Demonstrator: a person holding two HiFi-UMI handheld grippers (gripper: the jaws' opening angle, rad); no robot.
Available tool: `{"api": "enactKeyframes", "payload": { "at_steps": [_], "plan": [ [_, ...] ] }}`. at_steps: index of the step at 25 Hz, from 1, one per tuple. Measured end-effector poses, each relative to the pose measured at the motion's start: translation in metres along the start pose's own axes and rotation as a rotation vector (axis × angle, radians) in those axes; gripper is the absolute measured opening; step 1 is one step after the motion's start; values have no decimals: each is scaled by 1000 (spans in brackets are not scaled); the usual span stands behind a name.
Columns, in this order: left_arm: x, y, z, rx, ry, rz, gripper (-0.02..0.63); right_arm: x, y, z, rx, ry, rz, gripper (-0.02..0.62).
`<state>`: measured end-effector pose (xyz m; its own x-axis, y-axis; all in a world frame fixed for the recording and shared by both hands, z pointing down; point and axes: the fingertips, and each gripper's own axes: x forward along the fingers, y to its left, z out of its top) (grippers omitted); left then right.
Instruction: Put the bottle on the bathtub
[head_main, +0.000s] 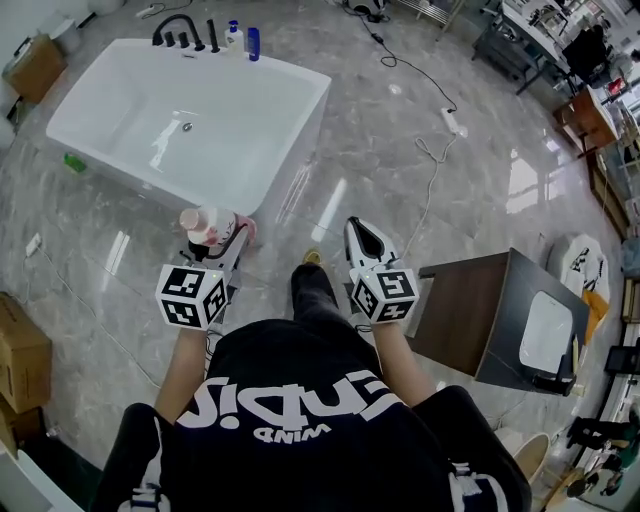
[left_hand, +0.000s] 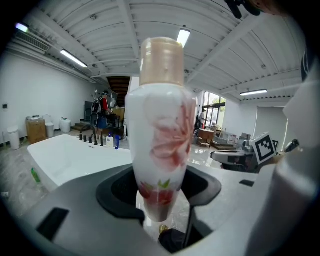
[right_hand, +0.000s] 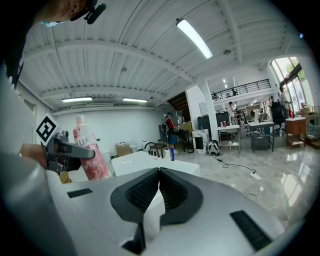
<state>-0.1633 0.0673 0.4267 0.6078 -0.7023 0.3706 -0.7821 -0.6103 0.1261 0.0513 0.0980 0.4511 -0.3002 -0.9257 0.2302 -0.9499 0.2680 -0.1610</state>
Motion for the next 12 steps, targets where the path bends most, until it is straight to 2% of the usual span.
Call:
{"api": "enactKeyframes", "payload": {
  "at_steps": [6,12],
  "plan": [
    [59,12,35,0,-4,-2,235,49,-40,24,-2,3,19,25],
    [118,26,69,-16,-5,38,235,98,-83,49,-3,26,58,25]
  ]
}}
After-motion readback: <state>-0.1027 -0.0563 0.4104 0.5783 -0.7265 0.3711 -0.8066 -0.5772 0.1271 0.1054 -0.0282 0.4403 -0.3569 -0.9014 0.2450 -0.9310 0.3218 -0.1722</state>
